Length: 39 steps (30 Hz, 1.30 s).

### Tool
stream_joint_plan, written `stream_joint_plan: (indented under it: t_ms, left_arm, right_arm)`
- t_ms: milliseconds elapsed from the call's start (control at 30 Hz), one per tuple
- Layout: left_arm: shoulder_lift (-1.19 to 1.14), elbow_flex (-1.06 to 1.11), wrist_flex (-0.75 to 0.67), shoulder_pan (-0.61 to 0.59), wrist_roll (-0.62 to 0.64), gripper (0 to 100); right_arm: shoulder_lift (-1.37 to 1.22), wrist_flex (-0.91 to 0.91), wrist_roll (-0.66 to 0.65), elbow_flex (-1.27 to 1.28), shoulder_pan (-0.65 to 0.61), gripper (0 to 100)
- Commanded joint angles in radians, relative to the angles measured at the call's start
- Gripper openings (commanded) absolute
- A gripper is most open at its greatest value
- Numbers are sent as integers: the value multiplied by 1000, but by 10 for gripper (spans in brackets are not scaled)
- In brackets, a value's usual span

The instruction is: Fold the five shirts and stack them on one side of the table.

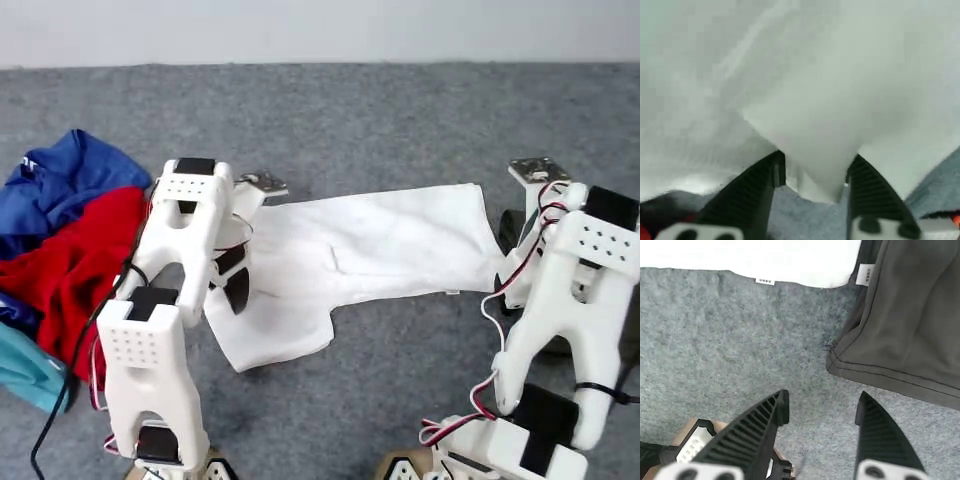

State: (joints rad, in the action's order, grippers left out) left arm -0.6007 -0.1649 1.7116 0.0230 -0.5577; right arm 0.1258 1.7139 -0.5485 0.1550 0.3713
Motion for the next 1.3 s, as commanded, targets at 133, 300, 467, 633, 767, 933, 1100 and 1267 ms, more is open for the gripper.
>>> stream_joint_plan:
  t_ms: [133,300,467,633,767,933,1100,1267]
  left_arm:
    - [74,48,43,8,-17,116]
    - [64,108,41,-26,-80,115]
    - [75,130,35,-87,-115,115]
    - [100,119,25,-127,-115,120]
    - [132,120,26,-120,-115,120]
    - [206,110,28,-155,-112,125]
    - [399,148,46,-201,-87,192]
    - [724,503,46,8,-94,195]
  right_arm:
    - [48,12,-3,-3,-8,224]
    - [48,12,-3,-3,-8,224]
    - [48,12,-3,-2,-8,224]
    - [50,12,-9,60,-33,223]
    - [51,8,-5,89,-65,223]
    - [153,12,-5,92,-85,223]
    - [289,12,-9,94,-82,223]
    - [328,1,-9,160,-79,223]
